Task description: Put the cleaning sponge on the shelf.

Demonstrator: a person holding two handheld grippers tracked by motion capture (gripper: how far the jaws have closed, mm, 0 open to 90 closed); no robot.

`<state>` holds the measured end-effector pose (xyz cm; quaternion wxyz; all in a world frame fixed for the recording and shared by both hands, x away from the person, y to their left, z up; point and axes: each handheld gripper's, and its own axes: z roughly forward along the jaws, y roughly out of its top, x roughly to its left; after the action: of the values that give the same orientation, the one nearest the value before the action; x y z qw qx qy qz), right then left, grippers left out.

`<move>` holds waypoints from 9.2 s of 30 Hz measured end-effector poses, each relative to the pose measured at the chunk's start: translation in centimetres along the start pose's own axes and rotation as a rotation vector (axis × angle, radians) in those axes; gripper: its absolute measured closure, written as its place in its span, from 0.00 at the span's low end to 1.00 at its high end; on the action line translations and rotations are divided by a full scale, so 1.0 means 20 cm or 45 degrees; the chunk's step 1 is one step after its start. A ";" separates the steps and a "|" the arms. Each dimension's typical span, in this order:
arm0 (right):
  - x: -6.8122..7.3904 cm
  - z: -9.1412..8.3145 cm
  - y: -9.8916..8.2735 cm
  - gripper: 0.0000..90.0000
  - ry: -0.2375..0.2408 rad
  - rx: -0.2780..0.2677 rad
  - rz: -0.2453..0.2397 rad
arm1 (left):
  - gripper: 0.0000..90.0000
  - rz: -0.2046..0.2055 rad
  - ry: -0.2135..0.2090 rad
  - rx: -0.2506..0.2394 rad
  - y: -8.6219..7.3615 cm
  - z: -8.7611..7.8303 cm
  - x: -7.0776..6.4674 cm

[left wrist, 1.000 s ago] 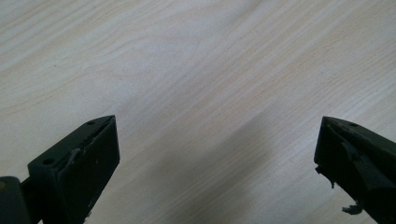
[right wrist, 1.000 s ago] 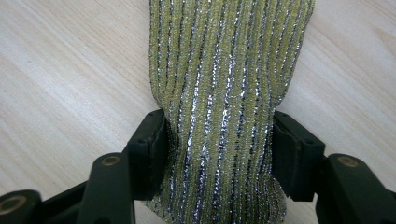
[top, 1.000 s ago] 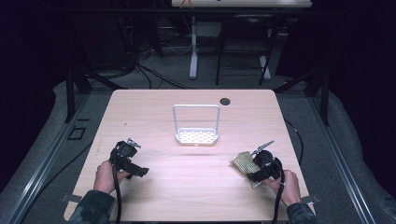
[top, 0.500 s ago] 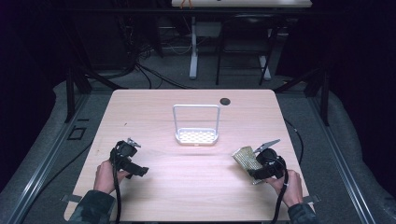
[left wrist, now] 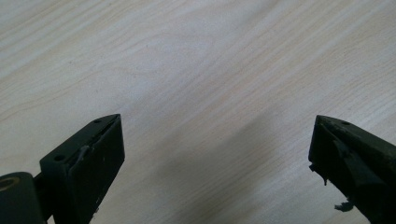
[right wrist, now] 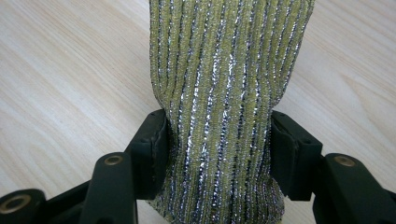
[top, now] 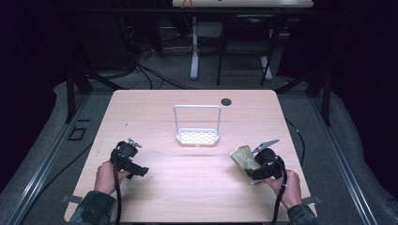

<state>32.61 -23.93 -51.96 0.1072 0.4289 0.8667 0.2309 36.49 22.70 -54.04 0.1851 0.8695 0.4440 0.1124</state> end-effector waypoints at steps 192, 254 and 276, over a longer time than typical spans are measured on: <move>0.37 0.57 0.85 0.50 -0.187 -0.163 -0.128 | 0.04 0.021 -0.050 -0.005 0.01 0.01 -0.02; 0.35 0.06 0.57 0.16 0.005 -0.258 -0.167 | 0.03 0.035 -0.048 0.002 0.00 0.01 -0.04; 0.17 -0.09 0.18 0.10 -0.045 -0.184 -0.045 | 0.03 0.039 -0.047 0.002 -0.01 0.01 -0.05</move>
<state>32.30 -19.91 -48.64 0.1572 0.4087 0.8533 0.2832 35.85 21.99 -54.37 0.1909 0.8782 0.4272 0.0987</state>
